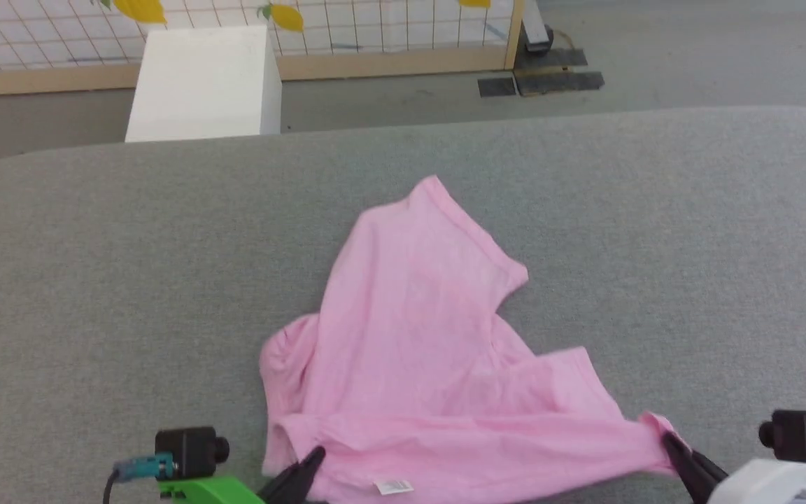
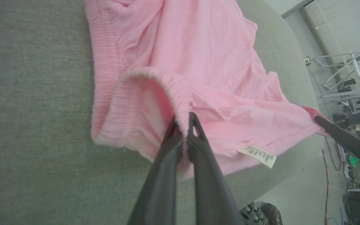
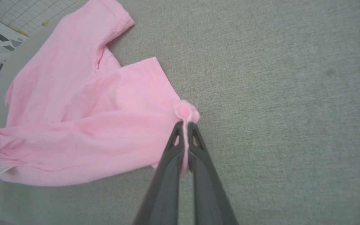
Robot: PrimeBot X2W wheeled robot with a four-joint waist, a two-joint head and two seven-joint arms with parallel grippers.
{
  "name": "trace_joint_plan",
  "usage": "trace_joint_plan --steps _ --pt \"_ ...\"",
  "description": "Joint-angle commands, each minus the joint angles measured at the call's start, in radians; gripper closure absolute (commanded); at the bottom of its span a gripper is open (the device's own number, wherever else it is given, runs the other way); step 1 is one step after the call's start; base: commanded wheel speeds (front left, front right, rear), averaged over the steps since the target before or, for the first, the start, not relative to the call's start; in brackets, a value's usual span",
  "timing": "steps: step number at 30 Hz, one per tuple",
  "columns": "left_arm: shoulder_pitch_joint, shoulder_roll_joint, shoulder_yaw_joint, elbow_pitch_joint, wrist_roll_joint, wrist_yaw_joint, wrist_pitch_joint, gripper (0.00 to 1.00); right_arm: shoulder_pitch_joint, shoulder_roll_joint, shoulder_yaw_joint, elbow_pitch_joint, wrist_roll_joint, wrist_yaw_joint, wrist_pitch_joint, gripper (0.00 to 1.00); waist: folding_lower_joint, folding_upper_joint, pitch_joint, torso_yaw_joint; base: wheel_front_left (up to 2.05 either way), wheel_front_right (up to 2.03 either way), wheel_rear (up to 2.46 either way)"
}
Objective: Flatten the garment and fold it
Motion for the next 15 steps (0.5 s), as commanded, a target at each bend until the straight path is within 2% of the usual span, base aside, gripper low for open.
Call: trace_joint_plan --steps 1,4,8,12,15 --pt "0.018 0.006 0.001 -0.026 0.007 0.006 -0.004 1.00 0.011 0.002 -0.008 -0.036 -0.014 -0.001 0.016 1.00 0.0001 0.0000 -0.003 0.011 0.00 0.00 0.00" --pt "0.022 -0.011 0.006 -0.067 0.009 0.004 -0.037 1.00 0.002 0.004 -0.020 -0.103 -0.028 -0.001 0.013 1.00 0.0001 0.0000 0.005 0.028 0.00 0.00 0.00" --pt "-0.024 -0.053 0.015 -0.078 0.014 -0.002 -0.090 1.00 -0.089 -0.007 0.005 -0.143 -0.063 -0.001 -0.017 1.00 0.0001 0.0000 0.020 0.062 0.00 0.00 0.00" --pt "-0.104 -0.085 0.019 -0.029 0.047 0.003 -0.131 1.00 -0.244 -0.049 0.056 -0.096 -0.102 -0.001 -0.047 1.00 0.0001 0.0000 0.040 0.105 0.00 0.00 0.00" --pt "-0.171 -0.129 0.031 0.027 0.042 0.002 -0.170 1.00 -0.389 -0.079 0.101 -0.016 -0.109 -0.001 -0.064 1.00 0.0001 0.0000 0.069 0.146 0.00 0.00 0.00"
